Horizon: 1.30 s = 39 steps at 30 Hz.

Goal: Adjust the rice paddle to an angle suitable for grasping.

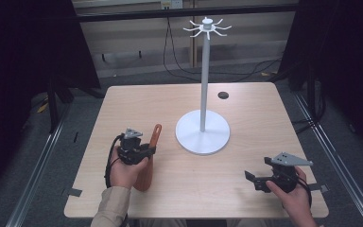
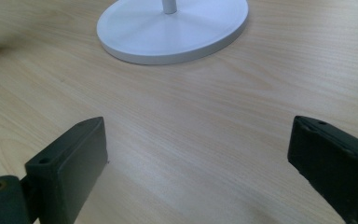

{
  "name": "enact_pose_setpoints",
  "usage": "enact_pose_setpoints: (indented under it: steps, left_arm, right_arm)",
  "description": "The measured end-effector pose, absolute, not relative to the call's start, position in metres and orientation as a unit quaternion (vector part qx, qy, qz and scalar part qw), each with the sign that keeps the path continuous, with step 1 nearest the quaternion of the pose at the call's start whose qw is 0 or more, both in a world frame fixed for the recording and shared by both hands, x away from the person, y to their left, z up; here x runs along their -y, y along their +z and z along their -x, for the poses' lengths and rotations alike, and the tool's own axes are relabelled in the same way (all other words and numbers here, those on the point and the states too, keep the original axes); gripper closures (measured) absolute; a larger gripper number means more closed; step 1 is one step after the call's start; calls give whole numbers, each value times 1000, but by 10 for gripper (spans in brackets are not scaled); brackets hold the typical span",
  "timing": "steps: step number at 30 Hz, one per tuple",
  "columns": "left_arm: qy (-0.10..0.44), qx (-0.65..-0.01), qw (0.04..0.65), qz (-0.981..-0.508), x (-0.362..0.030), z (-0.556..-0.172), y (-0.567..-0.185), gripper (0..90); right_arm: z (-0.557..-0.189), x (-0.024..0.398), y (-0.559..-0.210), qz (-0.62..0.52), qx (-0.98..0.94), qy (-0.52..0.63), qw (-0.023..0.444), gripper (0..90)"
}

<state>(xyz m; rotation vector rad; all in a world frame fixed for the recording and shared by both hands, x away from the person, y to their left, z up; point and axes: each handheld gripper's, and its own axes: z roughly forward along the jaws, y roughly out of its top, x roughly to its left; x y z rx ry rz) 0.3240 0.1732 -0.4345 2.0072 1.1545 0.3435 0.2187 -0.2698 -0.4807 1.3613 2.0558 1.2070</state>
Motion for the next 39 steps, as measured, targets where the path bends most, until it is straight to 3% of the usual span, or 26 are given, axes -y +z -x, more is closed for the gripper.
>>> enact_pose_setpoints:
  steps: [20,39]
  left_arm:
    - [179,-423,519,-721,-176,-309,-427,663]
    - [230,-392,589,-668,-166,-303,-396,662]
  right_arm:
    - [-218,271,-480,-487,-727,439,204,45]
    - [-217,269,-479,-484,-723,446,210,45]
